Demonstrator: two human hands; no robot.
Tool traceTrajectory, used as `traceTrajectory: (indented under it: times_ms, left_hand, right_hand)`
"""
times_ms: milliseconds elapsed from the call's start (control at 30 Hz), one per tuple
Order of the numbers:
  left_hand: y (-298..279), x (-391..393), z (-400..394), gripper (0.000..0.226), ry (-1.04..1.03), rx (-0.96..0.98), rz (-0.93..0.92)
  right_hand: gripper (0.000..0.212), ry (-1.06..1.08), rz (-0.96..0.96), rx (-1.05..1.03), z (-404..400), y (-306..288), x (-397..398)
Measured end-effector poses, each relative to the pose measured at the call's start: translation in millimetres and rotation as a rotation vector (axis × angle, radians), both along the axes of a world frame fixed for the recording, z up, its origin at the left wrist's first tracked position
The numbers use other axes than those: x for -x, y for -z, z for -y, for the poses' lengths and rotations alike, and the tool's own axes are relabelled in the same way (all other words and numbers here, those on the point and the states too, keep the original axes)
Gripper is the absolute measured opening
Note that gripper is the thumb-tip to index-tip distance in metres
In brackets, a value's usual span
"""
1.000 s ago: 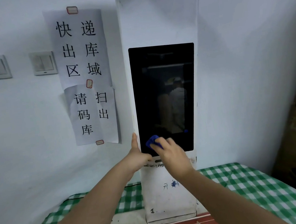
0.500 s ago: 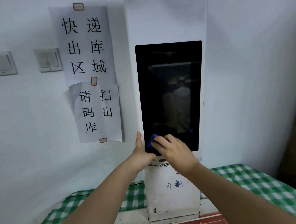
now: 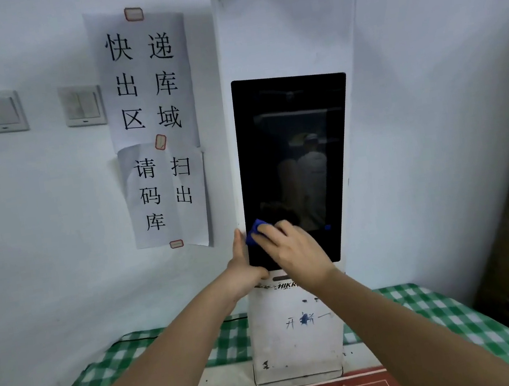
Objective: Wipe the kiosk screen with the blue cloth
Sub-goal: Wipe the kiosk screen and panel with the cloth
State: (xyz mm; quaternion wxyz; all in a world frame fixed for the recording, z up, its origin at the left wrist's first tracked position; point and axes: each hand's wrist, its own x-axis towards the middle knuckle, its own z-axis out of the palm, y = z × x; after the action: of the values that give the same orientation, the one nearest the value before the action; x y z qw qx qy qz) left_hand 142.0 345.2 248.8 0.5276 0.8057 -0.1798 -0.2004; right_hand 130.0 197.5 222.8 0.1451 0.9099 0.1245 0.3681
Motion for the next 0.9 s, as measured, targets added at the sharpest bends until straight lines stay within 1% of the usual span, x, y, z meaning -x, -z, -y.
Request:
traceTrajectory:
  times_ms: [100,167,233,333,433,600,667,733,767,833,900]
  left_hand:
    - [-2,1,1,0.097,-0.004,0.027,-0.03]
    - [-2,1,0,0.097,-0.003,0.024,-0.048]
    - [-2,3,0,0.096,0.001,0.033,-0.041]
    - [-2,4,-1,0.095,-0.009,0.078,-0.039]
    - [0,3,-1,0.095,-0.031,0.077,-0.036]
    - [6,2,-2,0.094,-0.063,0.055,-0.062]
    - [6,2,-2,0.085,-0.066,0.047,-0.072]
    - [6,2,-2,0.056,-0.055,0.018,-0.063]
    - [6,1,-2,0.047,-0.048,-0.004,-0.06]
    - [7,1,-3,0.038,-0.037,-0.037,-0.067]
    - [5,2,-4,0.036,-0.036,-0.05,-0.05]
  right_hand:
    - [0.069,0.053,0.108,-0.146,-3,-15,-5]
    - [0.074,0.066,0.106,-0.202,-9,-11,-5]
    - [0.081,0.051,0.049,-0.19,-13,3,-3]
    - [0.078,-0.002,-0.063,-0.054,-12,21,1]
    - [0.078,0.017,-0.067,0.018,-10,11,-1]
    - [0.093,0.088,0.034,-0.153,-15,-12,-6]
    - [0.092,0.077,0.012,-0.152,-17,-3,-6]
    - [0.085,0.048,-0.053,-0.089,-17,12,-4]
    - [0.082,0.03,-0.089,-0.033,-17,18,-3]
    - [0.078,0.013,-0.116,0.075,-14,19,-3]
    - [0.077,0.037,-0.082,0.12,-13,9,-4]
